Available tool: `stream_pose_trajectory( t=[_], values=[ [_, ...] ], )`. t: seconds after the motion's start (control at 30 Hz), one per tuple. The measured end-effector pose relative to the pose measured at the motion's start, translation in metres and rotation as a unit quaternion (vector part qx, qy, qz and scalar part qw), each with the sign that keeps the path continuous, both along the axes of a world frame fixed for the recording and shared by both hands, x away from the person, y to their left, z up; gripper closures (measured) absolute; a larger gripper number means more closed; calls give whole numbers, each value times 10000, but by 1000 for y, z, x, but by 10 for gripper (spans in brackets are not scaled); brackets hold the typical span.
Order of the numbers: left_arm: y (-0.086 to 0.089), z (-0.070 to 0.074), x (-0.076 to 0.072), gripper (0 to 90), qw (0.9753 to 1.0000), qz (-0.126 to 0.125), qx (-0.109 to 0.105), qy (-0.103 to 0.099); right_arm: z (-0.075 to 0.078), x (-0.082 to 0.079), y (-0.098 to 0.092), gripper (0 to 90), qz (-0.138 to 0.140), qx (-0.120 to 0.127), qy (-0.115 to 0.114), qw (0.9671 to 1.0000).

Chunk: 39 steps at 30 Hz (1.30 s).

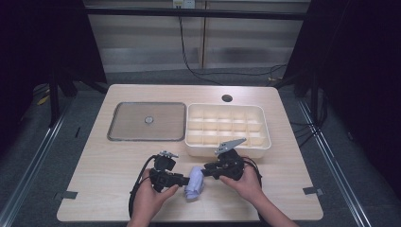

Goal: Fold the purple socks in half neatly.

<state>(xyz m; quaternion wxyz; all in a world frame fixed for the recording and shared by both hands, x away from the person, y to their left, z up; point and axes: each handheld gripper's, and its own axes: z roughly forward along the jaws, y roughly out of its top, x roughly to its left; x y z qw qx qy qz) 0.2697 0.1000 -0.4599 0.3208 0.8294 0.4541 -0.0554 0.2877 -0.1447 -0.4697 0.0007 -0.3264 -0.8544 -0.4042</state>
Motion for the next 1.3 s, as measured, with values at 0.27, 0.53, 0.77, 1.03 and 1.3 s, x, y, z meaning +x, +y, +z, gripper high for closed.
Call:
stream_pose_trajectory(
  t=[0.27,0.53,0.77,1.03,1.3],
  values=[
    [0,-7,-1,720,9999,-70,75,84,-1,-1,-10,622,-133,22,267,9996],
    [-12,-13,-6,728,9995,-206,-70,243,-1,-2,-17,597,-175,-19,371,9992],
    [-21,-16,-8,715,9992,-302,-94,240,1,-1,-21,572,-212,73,469,9986],
    [-31,-16,-11,690,9990,-390,-132,161,6,3,-18,554,-157,110,613,9979],
    [-18,-10,-11,596,9990,-378,70,-220,11,7,-14,535,-98,3,922,9957]
  ],
)
